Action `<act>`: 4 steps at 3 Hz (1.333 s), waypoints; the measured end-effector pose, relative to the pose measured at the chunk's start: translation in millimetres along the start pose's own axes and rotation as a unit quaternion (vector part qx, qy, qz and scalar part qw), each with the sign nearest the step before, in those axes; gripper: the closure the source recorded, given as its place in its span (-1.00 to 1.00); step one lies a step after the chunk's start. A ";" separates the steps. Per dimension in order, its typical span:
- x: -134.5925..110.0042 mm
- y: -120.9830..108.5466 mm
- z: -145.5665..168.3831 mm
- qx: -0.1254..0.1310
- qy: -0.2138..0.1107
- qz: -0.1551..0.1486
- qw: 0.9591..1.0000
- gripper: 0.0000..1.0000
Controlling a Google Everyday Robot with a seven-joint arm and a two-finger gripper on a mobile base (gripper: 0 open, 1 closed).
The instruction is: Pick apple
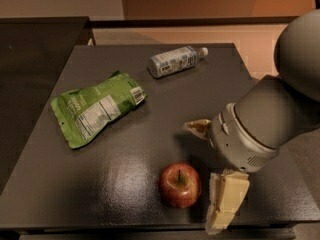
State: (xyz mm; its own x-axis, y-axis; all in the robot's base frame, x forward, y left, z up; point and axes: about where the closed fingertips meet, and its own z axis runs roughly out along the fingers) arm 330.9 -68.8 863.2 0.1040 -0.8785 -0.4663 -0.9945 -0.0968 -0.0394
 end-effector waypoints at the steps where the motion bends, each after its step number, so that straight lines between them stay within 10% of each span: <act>1: -9.6 12.4 19.3 -0.014 -0.017 -0.008 1.000 -1.00; 4: -15.5 14.7 34.1 -0.011 -0.032 -0.002 0.999 0.30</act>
Offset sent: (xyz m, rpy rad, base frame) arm -0.0242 0.0262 -0.0421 0.0568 0.0352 0.0314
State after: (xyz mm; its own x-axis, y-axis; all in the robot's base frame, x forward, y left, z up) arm 314.4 -40.6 839.6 0.1068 -0.8462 -0.5221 -0.9935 -0.1112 -0.0231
